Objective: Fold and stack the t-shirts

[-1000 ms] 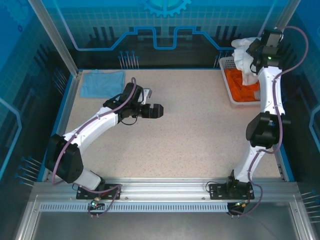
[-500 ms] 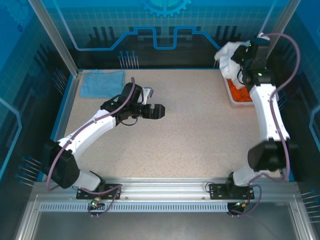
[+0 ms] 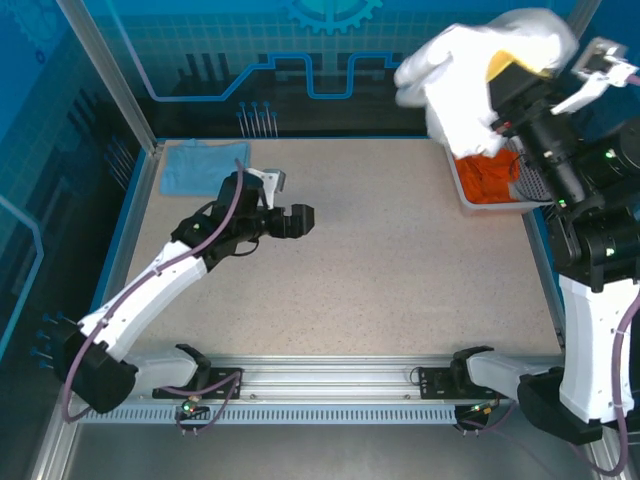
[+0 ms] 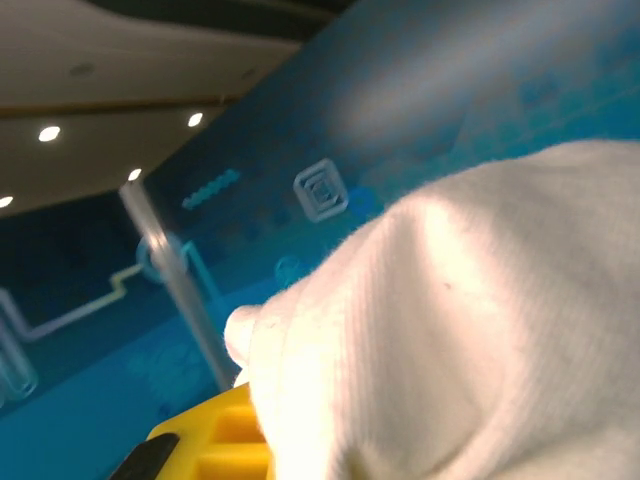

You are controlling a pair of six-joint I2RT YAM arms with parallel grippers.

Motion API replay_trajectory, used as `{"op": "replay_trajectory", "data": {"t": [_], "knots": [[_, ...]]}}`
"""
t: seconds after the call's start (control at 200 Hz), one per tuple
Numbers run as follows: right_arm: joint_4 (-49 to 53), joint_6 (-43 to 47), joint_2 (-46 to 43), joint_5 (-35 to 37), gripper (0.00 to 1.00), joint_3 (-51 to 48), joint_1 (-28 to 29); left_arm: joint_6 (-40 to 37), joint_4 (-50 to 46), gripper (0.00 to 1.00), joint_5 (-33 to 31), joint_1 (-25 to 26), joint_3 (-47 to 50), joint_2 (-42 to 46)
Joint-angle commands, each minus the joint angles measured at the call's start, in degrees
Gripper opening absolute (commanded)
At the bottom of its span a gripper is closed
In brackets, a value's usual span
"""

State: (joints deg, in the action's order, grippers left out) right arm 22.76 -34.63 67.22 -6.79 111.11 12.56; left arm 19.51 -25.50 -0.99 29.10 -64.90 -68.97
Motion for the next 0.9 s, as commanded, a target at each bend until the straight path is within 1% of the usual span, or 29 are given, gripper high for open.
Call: {"op": "replay_trajectory", "data": {"t": [0.0, 0.105, 0.175, 0.205, 0.23, 0.25, 0.27, 0.295, 0.34, 0.38, 0.46, 0.515, 0.61, 0.7, 0.785, 0.845, 0.895], "knots": [[6.53, -0.97, 4.7, -5.44, 0.0, -4.09, 5.84, 0.42, 1.88, 0.99, -11.47, -0.33, 1.9, 4.49], [7.46, -2.43, 10.53, -5.66, 0.0, -8.15, 9.7, 2.59, 1.59, 0.99, -18.71, -1.98, 3.22, 7.26], [10.29, -2.06, 17.12, -7.5, 0.05, -6.42, 11.66, 4.34, 1.1, 0.99, -22.96, -2.81, 3.85, 8.7], [12.93, -1.08, 21.24, -8.44, 0.11, -3.55, 12.44, 4.95, 0.84, 0.99, -24.8, -3.09, 4.04, 9.14], [14.91, -0.16, 24.21, -9.09, 0.22, -1.49, 12.8, 5.52, 0.25, 0.99, -26.73, -3.09, 4.04, 9.29], [16.71, 0.41, 26.52, -9.2, 0.33, 0.05, 12.92, 5.93, -0.27, 0.99, -28.2, -3.11, 3.88, 9.37], [18.53, 0.67, 28.49, -8.86, 0.42, 1.44, 12.82, 6.18, -0.71, 0.99, -29.39, -3.18, 3.7, 9.38], [20.43, 0.79, 30.77, -8.18, 0.49, 2.39, 12.41, 6.06, -1.03, 0.99, -30.41, -3.2, 3.6, 9.29], [22.36, 0.06, 33.2, -6.62, 0.57, 2.08, 10.91, 5.6, -1.31, 0.99, -31.34, -3.19, 3.47, 9.13], [21.57, -1.66, 33.31, -6.1, 0.63, -0.96, 8.72, 5.63, -1.56, 0.99, -31.65, -3.26, 3.38, 9.03], [15.98, -5.27, 29.11, -4.95, 0.78, -11.2, 4.23, 5.24, -1.01, 0.99, -29.94, -3.18, 3.64, 8.79], [11.83, -6.21, 24.56, -3.12, 0.83, -18.08, 2.61, 5.07, -0.63, 0.99, -27.86, -3.25, 3.64, 8.28], [8.58, -3.27, 18.97, -0.63, 0.86, -26.24, 2.56, 4.63, 0.09, 0.99, -21.91, -3.18, 3.44, 6.3], [10.19, -0.96, 17.82, -0.54, 0.85, -31.8, 2.31, 5.48, -1.52, 0.99, -13.87, -3.59, 1.32, 1.83], [10.58, -0.17, 18.15, -0.5, 0.77, -38.08, 2.08, 6.74, -3.05, 0.99, -5.72, -3.99, -0.63, -3.48], [9.25, -0.18, 19.08, -3.71, 0.71, -42.2, 2.17, 7.88, -3.68, 0.99, -0.83, -4.14, -1.7, -6.92], [8.05, -0.11, 20.35, -6.61, 0.66, -44.67, 2.72, 8.82, -3.99, 0.99, 1.51, -4.28, -2.04, -9.5]]}}
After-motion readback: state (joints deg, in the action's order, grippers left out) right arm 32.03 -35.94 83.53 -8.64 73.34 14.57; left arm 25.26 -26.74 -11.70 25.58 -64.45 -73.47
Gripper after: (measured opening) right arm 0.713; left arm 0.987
